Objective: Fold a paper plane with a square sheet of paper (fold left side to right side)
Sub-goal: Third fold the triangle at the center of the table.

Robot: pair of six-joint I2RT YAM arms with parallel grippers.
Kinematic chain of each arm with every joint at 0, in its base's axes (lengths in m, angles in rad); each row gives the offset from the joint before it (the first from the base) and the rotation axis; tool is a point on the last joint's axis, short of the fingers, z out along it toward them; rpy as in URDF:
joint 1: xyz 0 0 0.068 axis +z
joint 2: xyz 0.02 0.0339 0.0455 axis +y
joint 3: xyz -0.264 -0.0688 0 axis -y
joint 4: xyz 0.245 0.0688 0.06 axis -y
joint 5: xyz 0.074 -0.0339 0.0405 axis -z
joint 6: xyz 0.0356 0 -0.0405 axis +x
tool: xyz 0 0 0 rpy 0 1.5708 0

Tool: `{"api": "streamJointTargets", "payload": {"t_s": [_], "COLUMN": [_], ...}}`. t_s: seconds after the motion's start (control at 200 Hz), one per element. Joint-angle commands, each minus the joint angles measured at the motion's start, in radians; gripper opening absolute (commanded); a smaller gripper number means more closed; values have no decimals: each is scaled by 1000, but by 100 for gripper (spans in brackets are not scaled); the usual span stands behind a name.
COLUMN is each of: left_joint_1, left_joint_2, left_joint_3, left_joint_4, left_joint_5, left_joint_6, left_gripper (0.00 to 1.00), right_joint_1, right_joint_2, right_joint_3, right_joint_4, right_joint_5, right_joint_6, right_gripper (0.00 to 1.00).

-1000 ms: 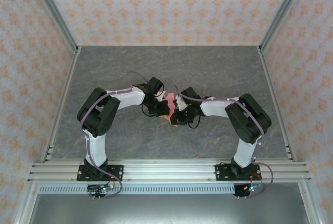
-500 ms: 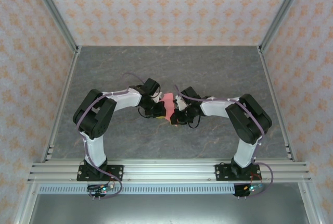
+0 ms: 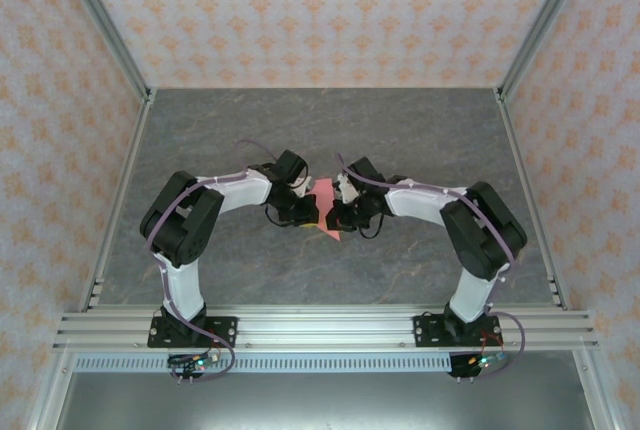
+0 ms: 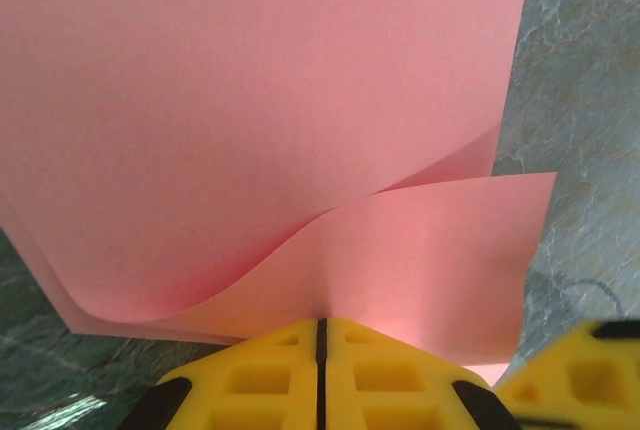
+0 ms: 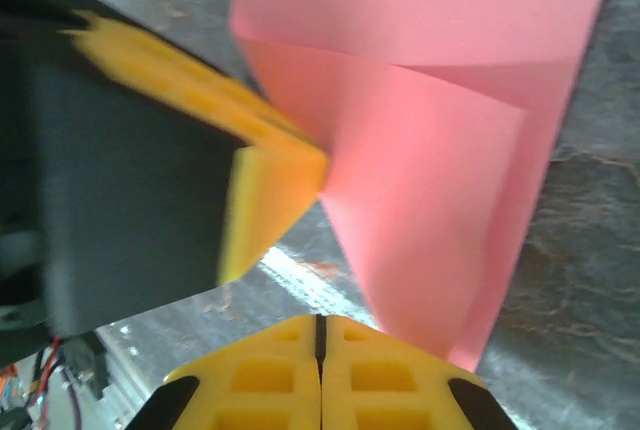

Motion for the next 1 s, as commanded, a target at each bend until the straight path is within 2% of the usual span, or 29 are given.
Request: {"api": "streamJointTargets", "payload": {"t_s": [0.0,0.295,0.42,0.826,0.996], "left_joint_1": [7,6,-11,-24,-22], "left_joint_2": [0,-71,-93,2,12], "left_joint_3": [-12,-3,3,30,35], "left_joint_4": [-25,26,54,71,46], "left_joint_5": [-48,2,36,36,-7], "left_joint_6": [2,-6,-52,-47,-24], "left_gripper": [9,9,10,9,9], "right_joint_1": [2,2,2,2,2], "right_joint_2": [38,90,103,110,115], "right_joint_3": [20,27,36,46,50], "right_joint_4": [-63,-142,-176,-197,-216], "right_joint_5": [61,135,166,174,197], "right_joint_6": [20,25,17,9,3], "right_gripper": [8,7,7,7,6]}}
